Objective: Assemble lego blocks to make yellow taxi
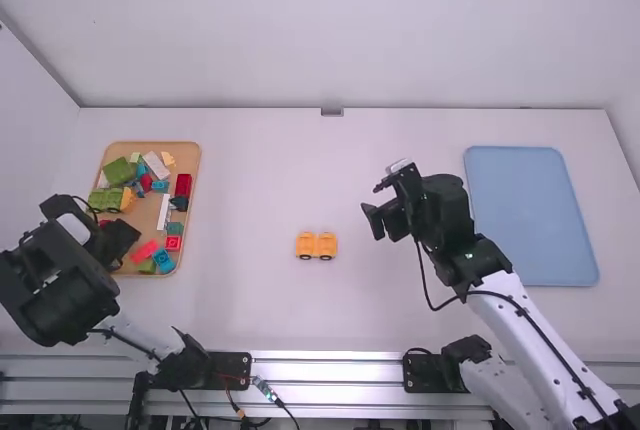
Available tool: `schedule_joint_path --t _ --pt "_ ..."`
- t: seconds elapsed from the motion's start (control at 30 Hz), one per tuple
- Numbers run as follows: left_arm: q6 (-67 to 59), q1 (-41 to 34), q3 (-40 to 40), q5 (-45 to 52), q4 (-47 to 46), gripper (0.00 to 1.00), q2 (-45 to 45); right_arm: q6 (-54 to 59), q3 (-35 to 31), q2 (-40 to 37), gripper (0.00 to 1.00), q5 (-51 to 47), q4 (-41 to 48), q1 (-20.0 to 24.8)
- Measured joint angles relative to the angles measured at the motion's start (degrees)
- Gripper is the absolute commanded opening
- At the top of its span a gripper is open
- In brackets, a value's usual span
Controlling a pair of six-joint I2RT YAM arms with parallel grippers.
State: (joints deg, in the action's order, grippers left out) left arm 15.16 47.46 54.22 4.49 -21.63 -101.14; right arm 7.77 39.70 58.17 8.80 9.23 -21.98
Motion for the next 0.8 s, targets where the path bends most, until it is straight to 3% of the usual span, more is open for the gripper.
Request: schedule_joint_path --t 0.13,0.43,0.8 --pt "-0.11 0.0 0.0 0.02 1.36 0.67 0.0 -0.17 -0.02 0.0 0.99 0.02 0.0 0.0" --pt "0.24 0.0 -1.49 -1.6 2.49 0.68 0.0 0.0 -0.02 0.0 0.99 0.02 0.02 0.0" --pt "0.44 0.0 -2.01 -2.16 2.97 0.45 0.0 -0.11 -0.02 0.0 0.99 0.02 0.07 0.0"
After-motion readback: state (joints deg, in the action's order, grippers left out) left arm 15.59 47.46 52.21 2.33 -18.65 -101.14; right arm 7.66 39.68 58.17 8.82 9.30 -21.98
